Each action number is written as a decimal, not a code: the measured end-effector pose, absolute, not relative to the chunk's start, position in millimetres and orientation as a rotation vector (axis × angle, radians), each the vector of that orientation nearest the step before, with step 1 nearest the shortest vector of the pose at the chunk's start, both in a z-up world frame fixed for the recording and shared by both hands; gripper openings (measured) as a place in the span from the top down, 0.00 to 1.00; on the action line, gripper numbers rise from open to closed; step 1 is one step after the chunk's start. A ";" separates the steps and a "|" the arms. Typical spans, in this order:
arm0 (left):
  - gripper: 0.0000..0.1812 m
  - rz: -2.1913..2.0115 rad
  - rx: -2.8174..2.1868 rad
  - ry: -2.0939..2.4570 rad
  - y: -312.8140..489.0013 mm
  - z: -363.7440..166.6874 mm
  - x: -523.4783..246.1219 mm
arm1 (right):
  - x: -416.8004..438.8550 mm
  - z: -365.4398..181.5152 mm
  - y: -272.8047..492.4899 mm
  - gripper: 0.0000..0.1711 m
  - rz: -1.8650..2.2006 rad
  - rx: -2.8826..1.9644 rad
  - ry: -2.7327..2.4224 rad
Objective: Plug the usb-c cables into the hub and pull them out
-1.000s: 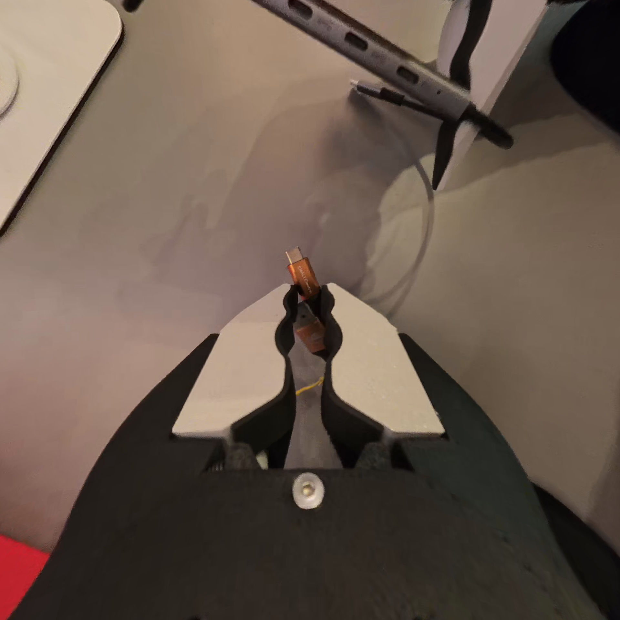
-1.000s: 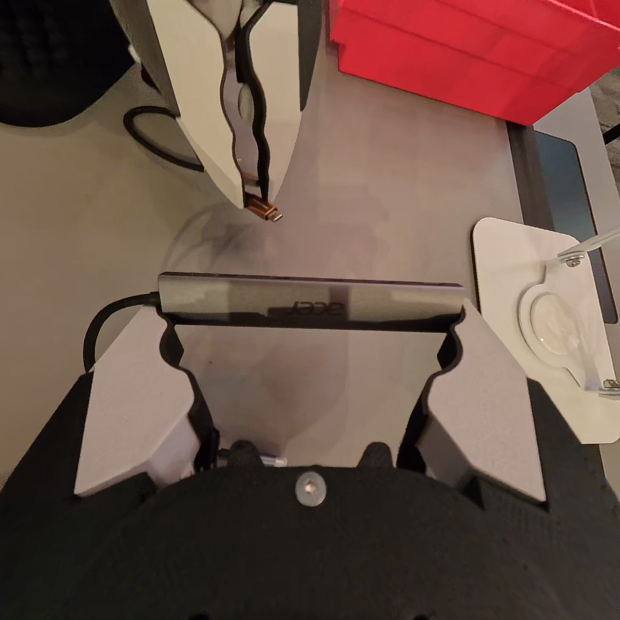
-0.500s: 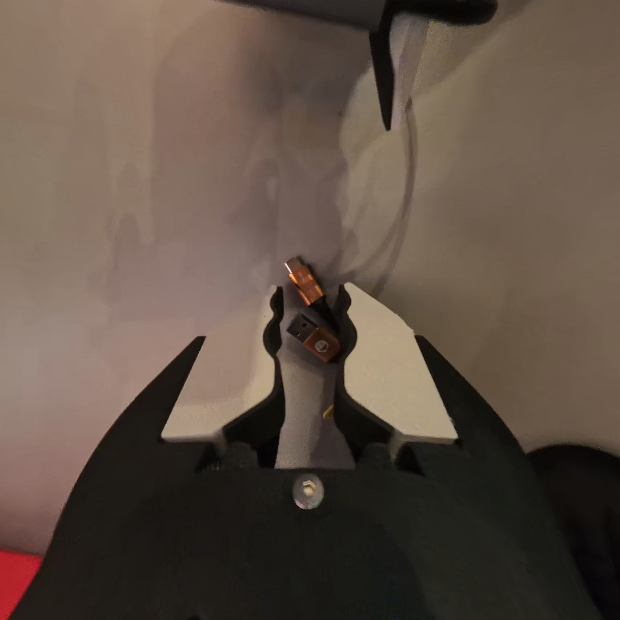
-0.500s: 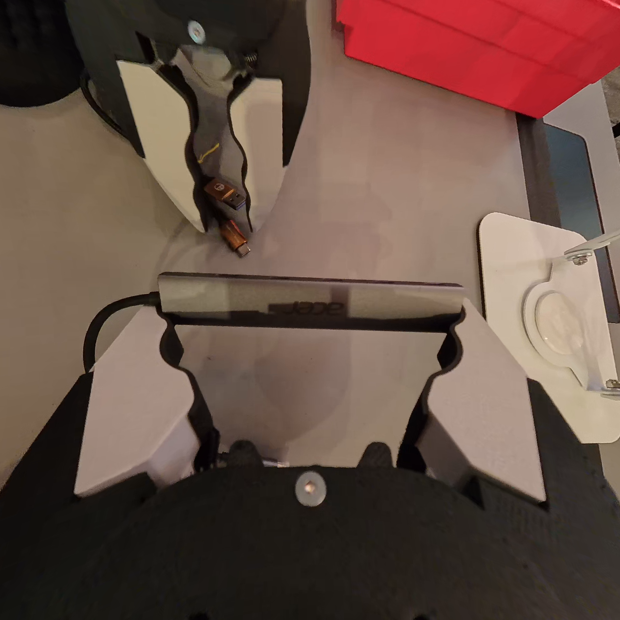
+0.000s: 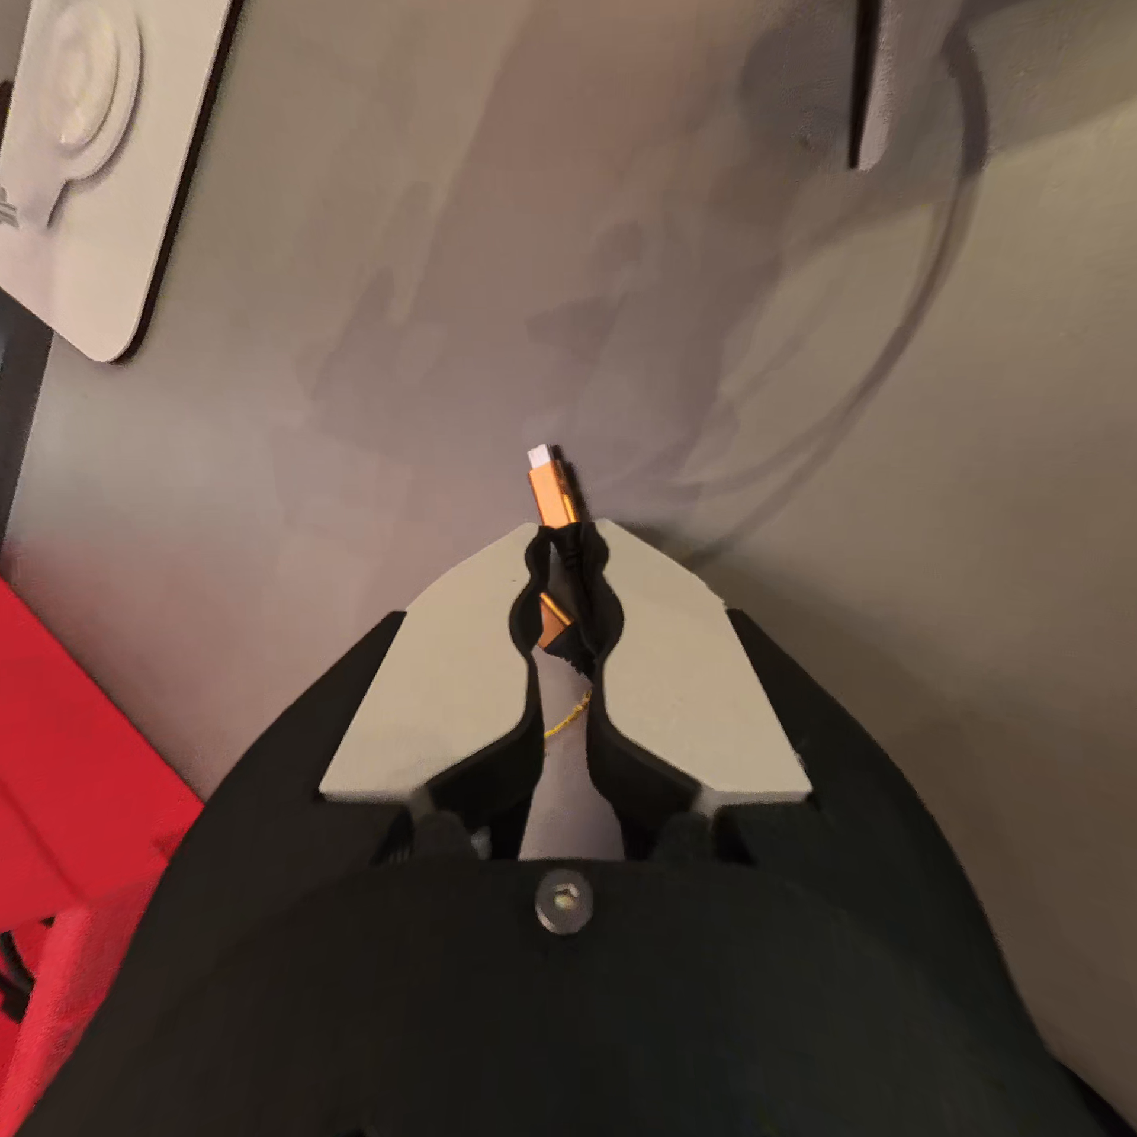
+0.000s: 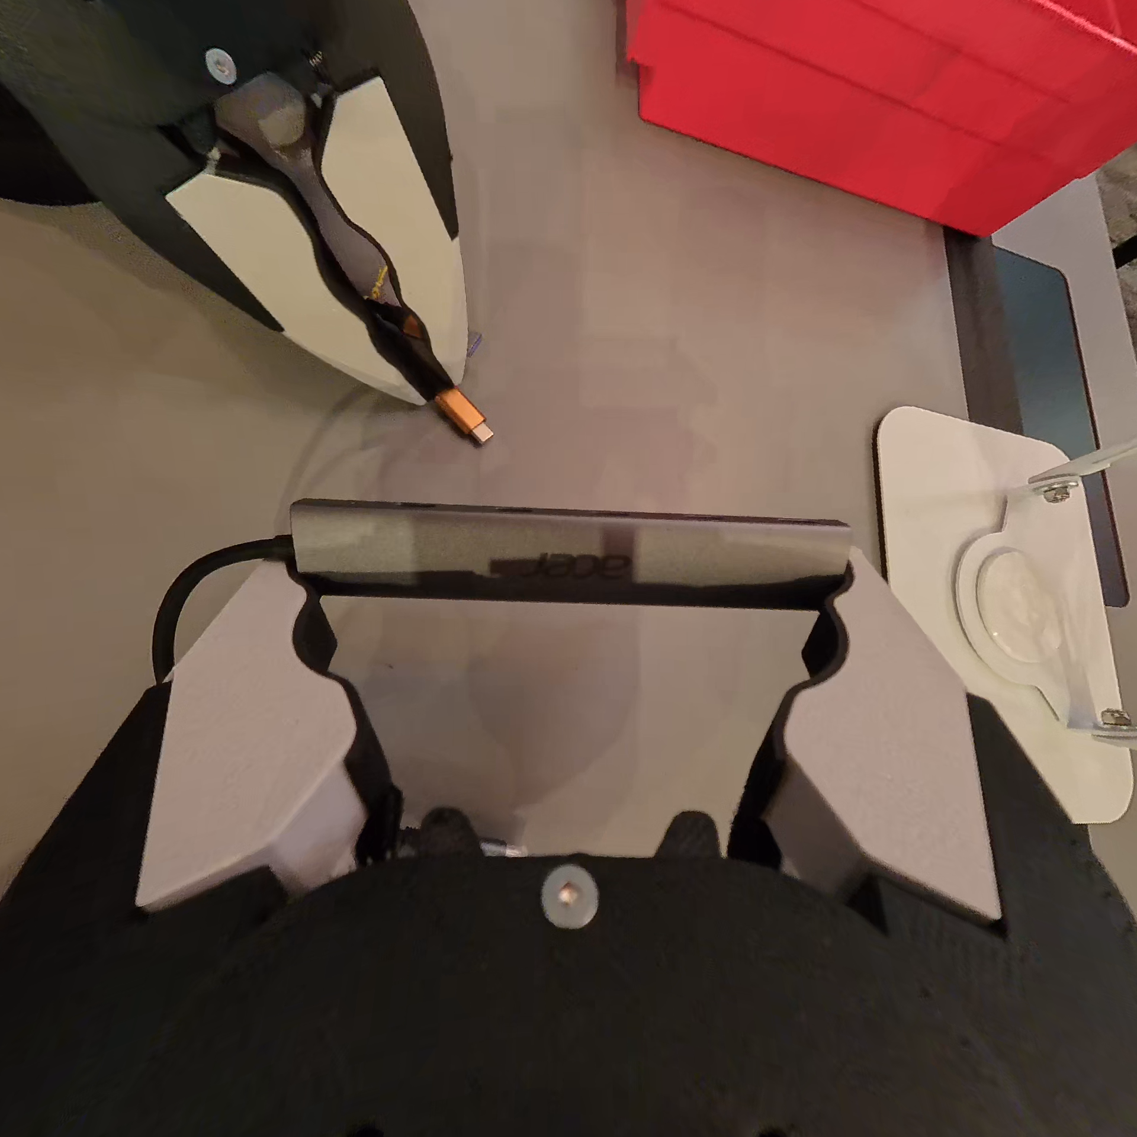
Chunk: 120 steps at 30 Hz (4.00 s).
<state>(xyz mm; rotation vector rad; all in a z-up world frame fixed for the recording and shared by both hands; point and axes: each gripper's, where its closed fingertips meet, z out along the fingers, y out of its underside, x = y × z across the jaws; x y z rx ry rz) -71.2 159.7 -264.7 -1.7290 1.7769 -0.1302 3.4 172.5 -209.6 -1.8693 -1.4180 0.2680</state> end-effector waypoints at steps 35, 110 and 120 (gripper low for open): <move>0.95 -0.454 -1.699 1.828 169.2 -236.5 -62.5 | -0.6 -213.2 169.0 0.11 0.371 -1.870 -1.416; 0.96 0.139 -1.177 2.233 167.1 -190.9 -23.8 | 2.6 -240.9 173.4 0.11 0.310 -2.083 -1.645; 0.95 -0.272 -1.285 2.053 161.5 -175.6 -17.3 | -2.1 -227.5 172.4 0.11 0.448 -1.966 -1.546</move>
